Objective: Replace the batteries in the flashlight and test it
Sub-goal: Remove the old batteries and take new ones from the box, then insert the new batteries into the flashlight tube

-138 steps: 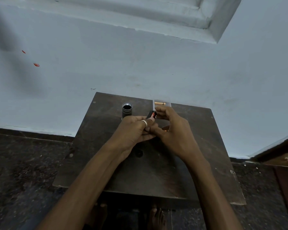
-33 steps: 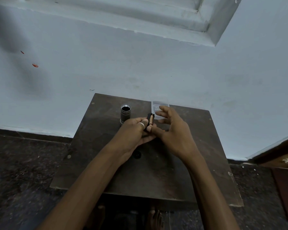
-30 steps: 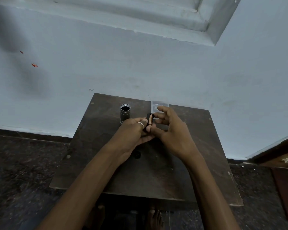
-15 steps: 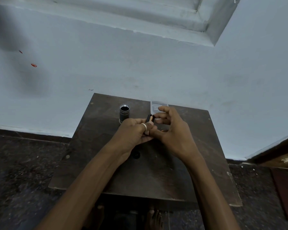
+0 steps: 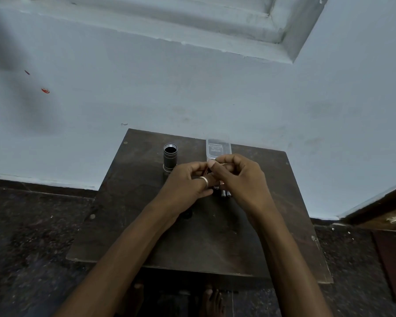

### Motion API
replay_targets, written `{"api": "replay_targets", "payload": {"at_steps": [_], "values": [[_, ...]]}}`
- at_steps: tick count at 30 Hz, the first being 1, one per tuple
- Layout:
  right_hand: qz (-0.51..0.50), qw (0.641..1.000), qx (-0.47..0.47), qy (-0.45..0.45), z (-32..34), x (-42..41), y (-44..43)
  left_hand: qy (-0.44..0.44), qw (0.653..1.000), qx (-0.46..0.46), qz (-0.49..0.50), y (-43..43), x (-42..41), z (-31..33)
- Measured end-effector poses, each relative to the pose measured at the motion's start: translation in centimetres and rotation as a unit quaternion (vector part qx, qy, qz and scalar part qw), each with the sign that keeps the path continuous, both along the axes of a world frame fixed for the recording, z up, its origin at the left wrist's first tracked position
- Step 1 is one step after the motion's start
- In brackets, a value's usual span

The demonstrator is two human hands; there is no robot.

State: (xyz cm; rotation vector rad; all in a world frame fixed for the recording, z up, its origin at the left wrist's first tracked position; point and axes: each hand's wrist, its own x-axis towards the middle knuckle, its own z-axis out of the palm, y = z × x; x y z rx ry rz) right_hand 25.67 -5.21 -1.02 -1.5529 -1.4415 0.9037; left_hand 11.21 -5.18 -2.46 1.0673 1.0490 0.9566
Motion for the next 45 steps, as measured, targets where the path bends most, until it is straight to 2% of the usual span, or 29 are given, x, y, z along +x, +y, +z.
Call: {"api": "replay_targets", "payload": {"at_steps": [5, 8, 10, 12, 14, 16, 20, 24, 28, 30, 32, 34, 41, 45], "values": [[-0.042, 0.999, -0.015, -0.011, -0.3, -0.6, 0.3, 0.042, 0.999, 0.024, 0.002, -0.1, -0.1, -0.3], [-0.05, 0.998, -0.028, 0.013, -0.4, -0.7, 0.5, 0.126, 0.988, 0.093, 0.015, -0.2, -0.2, -0.2], [-0.059, 0.997, -0.027, 0.03, -0.4, -0.7, 0.6, 0.257, 0.944, 0.202, 0.041, -0.5, -0.3, -0.2], [-0.075, 0.996, -0.017, 0.037, -0.3, -0.7, 0.6, 0.409, 0.866, 0.277, 0.076, -1.0, -0.5, -0.4], [-0.096, 0.994, -0.01, 0.048, -0.1, -0.5, 0.7, 0.506, 0.792, 0.324, 0.107, -1.6, -0.8, -0.4], [-0.113, 0.99, -0.012, 0.085, 0.0, -0.2, 0.7, 0.525, 0.757, 0.361, 0.143, -1.9, -1.0, -0.2], [-0.113, 0.967, -0.045, 0.225, -0.1, 0.2, 0.9, 0.509, 0.729, 0.389, 0.238, -1.8, -1.8, 0.4], [-0.092, 0.905, -0.1, 0.403, 0.3, 0.0, 1.0, 0.5, 0.749, 0.318, 0.296, -1.2, -2.1, 0.7], [-0.109, 0.805, -0.16, 0.561, 0.7, 0.1, 1.3, 0.494, 0.796, 0.24, 0.255, -0.5, -2.7, 0.3], [-0.108, 0.777, -0.172, 0.595, 0.9, 0.2, 1.3, 0.475, 0.827, 0.199, 0.224, 0.0, -3.1, -0.3], [-0.111, 0.766, -0.178, 0.607, 1.0, 0.2, 1.3, 0.447, 0.855, 0.164, 0.203, 0.3, -3.5, -0.8], [-0.114, 0.762, -0.181, 0.611, 1.0, 0.1, 1.4, 0.441, 0.863, 0.149, 0.194, 0.4, -3.7, -1.0], [-0.121, 0.763, -0.173, 0.611, 0.8, 0.2, 1.7, 0.461, 0.843, 0.209, 0.181, 0.6, -3.6, -0.9], [-0.128, 0.781, -0.154, 0.592, 0.6, 0.4, 1.7, 0.453, 0.838, 0.247, 0.179, 0.5, -3.6, -0.7]]}}
